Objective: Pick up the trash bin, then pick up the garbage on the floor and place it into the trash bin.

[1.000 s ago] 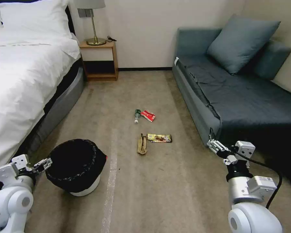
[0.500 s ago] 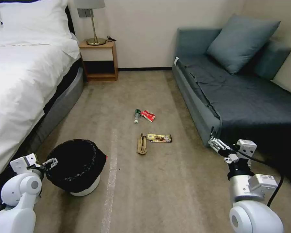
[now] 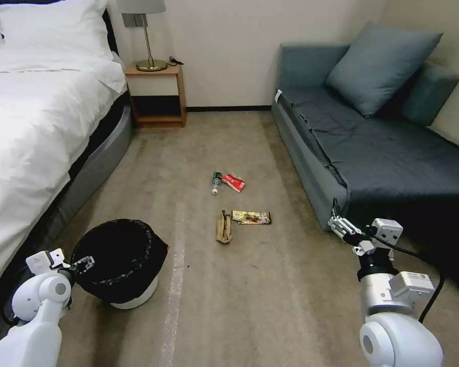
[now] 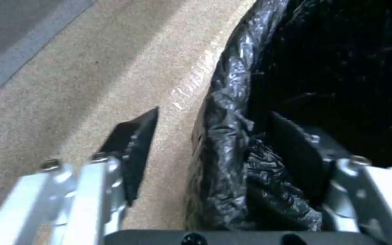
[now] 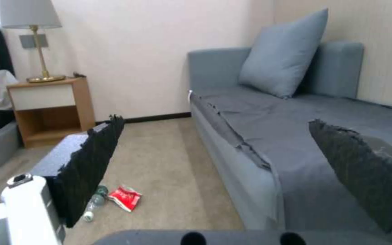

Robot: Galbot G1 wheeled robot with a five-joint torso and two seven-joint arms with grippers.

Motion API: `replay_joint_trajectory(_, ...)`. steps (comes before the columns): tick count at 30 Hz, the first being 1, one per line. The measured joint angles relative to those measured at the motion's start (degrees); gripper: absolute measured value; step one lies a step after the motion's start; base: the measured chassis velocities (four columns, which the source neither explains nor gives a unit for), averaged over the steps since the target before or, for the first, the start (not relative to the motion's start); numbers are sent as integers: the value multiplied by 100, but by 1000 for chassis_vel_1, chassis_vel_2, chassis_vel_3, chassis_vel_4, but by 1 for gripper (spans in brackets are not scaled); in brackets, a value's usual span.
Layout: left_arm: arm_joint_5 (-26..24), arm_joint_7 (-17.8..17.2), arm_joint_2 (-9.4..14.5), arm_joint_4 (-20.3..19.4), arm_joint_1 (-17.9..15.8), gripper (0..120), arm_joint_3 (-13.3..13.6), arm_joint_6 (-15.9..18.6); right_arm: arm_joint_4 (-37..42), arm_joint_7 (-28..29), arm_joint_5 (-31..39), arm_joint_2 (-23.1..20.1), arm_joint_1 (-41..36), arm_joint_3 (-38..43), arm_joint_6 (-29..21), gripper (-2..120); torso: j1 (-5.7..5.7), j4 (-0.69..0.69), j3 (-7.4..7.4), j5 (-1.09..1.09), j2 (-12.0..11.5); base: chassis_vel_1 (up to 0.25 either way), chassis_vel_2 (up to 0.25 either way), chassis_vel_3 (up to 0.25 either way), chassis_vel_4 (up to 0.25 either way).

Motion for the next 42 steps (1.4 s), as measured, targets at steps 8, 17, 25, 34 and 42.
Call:
replay_joint_trajectory(8, -122, -9, -18, 52, -9, 34, -8, -28, -3, 8, -12, 1, -4, 5, 23, 100, 0, 0, 0, 2, 0, 0, 0, 0, 0)
replay_joint_trajectory(17, -251, 6, -77, 17, 15, 4, -68, -26, -3, 64, 11, -32, -13, -5, 43, 100, 0, -1, -1, -3, 0, 0, 0, 0, 0)
replay_joint_trajectory(25, -464, -105, -199, -498, 140, 3, -268, 34, 24, 129, 243, -107, -31, -9, 207, 100, 0, -2, 0, -12, 0, 0, 0, 0, 0)
replay_joint_trajectory(34, 204, 57, -472, -1703, 545, 2, -530, 31, -32, -26, 607, -236, -117, -63, 946, 100, 0, 0, 0, -2, 0, 0, 0, 0, 0)
replay_joint_trajectory(42, 1405, 452, -974, -2442, 853, 2, -655, 21, -187, -198, 460, -293, -279, -313, 1349, 100, 0, 0, 0, -2, 0, 0, 0, 0, 0)
